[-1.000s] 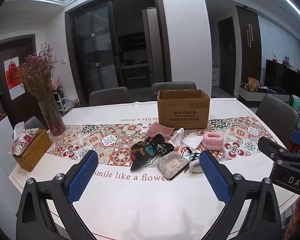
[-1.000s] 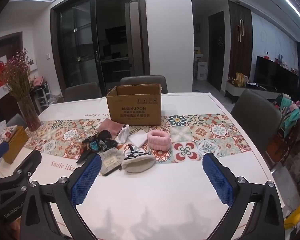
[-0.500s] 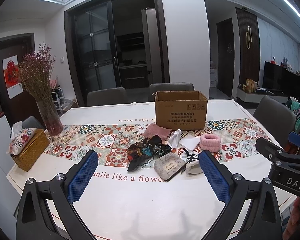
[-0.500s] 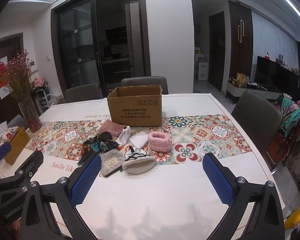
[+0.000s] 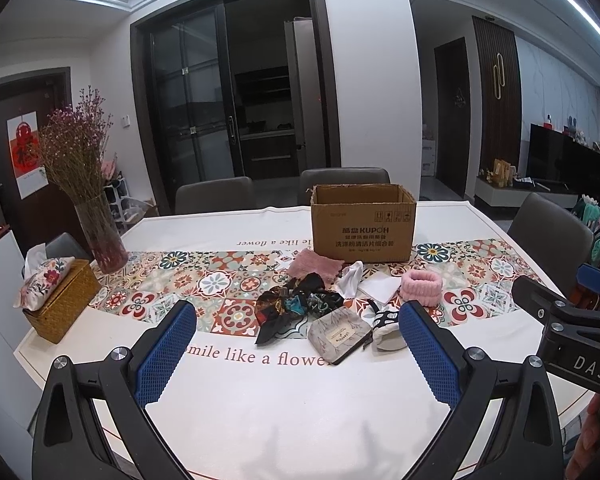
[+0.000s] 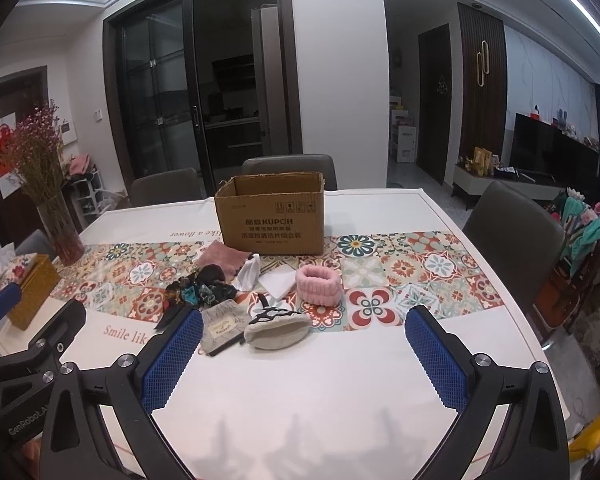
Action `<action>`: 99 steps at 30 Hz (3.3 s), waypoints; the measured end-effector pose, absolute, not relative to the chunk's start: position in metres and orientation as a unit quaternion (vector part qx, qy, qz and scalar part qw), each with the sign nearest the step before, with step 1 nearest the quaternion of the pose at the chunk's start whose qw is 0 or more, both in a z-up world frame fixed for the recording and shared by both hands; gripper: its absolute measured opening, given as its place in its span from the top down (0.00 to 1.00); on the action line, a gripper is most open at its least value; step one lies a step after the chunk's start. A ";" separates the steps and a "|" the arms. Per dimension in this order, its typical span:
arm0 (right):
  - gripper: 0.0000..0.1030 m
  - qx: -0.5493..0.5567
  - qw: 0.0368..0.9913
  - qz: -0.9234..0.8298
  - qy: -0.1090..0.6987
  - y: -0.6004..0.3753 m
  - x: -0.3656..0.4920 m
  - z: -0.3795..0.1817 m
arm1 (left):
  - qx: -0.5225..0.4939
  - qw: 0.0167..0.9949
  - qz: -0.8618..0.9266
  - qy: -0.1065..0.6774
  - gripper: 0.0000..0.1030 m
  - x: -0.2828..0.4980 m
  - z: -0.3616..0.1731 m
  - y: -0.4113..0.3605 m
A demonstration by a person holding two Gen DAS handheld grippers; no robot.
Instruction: Organize soft objects
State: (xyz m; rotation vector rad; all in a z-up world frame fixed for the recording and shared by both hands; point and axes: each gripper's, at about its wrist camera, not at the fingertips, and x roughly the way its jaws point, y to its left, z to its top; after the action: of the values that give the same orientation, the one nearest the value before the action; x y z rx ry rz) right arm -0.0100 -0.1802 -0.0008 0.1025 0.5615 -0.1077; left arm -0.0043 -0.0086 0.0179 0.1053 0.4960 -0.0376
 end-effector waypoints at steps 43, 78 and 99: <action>0.01 0.052 0.958 -0.054 0.277 -0.180 -0.007 0.000 | 0.052 0.968 -0.022 0.245 0.00 0.003 0.015 -0.015; 0.01 0.091 0.927 -0.056 0.361 -0.171 0.101 -0.055 | 0.049 0.942 -0.065 0.325 0.02 0.113 -0.039 0.001; 0.01 0.136 0.897 -0.033 0.419 -0.193 0.173 -0.126 | 0.013 0.912 -0.057 0.406 0.19 0.177 -0.115 -0.010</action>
State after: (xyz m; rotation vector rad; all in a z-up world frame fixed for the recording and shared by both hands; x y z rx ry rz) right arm 0.1733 -0.1931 -0.1259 0.2826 0.8682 -0.0677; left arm 0.1766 -0.0102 -0.1154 0.0273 0.8367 -0.1185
